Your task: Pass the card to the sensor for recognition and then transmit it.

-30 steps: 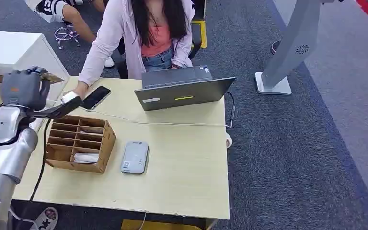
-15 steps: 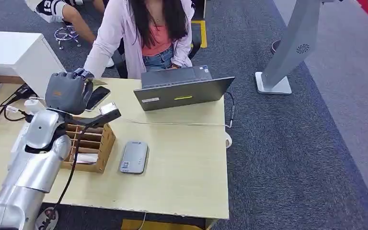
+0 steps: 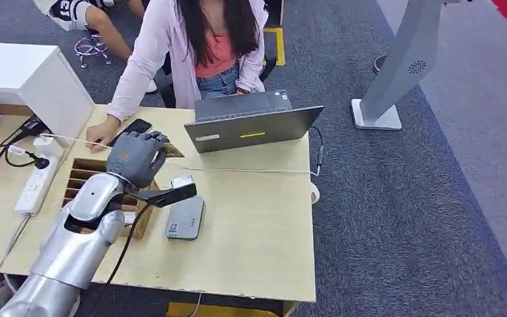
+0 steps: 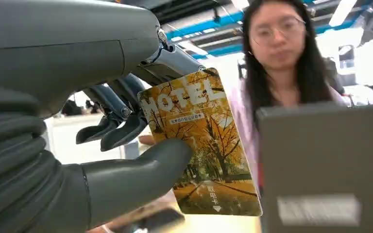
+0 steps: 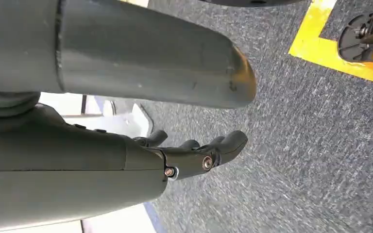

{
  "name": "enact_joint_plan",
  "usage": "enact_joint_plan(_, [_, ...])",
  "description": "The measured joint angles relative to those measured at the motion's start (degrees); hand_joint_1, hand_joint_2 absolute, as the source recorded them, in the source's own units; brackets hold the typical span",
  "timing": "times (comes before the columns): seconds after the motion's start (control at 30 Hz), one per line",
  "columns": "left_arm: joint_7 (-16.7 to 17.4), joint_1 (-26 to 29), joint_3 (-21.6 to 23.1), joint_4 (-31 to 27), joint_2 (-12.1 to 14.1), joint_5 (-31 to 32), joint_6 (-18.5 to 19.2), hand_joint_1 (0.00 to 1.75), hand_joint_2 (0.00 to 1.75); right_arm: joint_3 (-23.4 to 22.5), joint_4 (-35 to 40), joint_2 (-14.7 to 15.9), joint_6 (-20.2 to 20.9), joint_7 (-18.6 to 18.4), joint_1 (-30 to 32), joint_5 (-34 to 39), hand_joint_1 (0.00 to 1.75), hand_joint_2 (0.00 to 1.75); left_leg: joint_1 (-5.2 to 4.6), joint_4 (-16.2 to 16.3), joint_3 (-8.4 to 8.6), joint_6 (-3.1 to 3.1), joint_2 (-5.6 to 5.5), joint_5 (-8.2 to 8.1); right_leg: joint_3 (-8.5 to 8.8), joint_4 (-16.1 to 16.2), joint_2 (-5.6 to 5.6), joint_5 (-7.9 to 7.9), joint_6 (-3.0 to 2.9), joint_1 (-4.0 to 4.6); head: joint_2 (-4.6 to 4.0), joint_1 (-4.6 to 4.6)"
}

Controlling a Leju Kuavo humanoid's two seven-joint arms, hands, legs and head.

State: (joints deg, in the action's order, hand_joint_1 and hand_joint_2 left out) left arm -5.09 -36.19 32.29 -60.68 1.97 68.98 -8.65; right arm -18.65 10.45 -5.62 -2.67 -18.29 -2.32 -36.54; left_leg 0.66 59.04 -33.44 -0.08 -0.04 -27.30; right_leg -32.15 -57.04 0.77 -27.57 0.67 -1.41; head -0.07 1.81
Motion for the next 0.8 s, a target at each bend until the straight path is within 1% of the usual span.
enact_joint_plan(0.1, [0.8, 3.5, 2.4, -1.9, 0.2, 0.2, 0.1, 1.75, 1.75, -0.8, 0.0, -0.3, -0.4, 0.0, 0.1, 0.0, 0.0, 0.0, 0.01, 0.0, -0.02, 0.0, 0.0, 0.0, -0.02, 0.0, -0.01, -0.03, 0.02, 0.0, 0.0, 0.0])
enact_joint_plan(0.17, [0.9, 4.7, 3.3, -2.6, 0.3, 0.3, 0.1, 1.75, 1.75, -1.1, 0.0, -0.4, -0.4, 0.0, 0.1, 0.0, 0.0, 0.0, 0.01, 0.0, -0.03, 0.0, 0.0, 0.0, -0.03, 0.0, -0.01, -0.03, 0.02, 0.01, 0.0, 0.0])
enact_joint_plan(0.67, [1.0, 5.9, 4.8, -4.6, 1.3, -0.3, 0.7, 1.75, 1.75, -2.1, 0.0, -0.6, -0.5, 0.0, 0.2, -0.1, 0.0, 0.0, 0.01, 0.0, -0.04, 0.01, -0.02, 0.01, -0.02, 0.0, -0.02, -0.02, 0.03, 0.0, 0.0, 0.0])
enact_joint_plan(0.73, [1.4, 6.5, 4.8, -4.7, 1.4, -0.5, 1.2, 1.75, 1.75, -2.3, 0.0, -0.6, -0.7, 0.1, 0.2, -0.3, 0.0, 0.0, 0.01, 0.0, -0.04, 0.02, -0.02, 0.0, -0.03, 0.0, -0.02, -0.02, 0.03, 0.0, 0.0, 0.0])
enact_joint_plan(0.8, [2.1, 6.9, 4.8, -4.7, 1.5, -1.0, 2.6, 1.75, 1.75, -2.5, 0.0, -0.6, -0.7, 0.2, 0.2, -0.6, 0.0, 0.0, 0.01, 0.0, -0.04, 0.02, -0.02, 0.0, -0.03, 0.0, -0.02, -0.03, 0.03, 0.0, 0.0, 0.0])
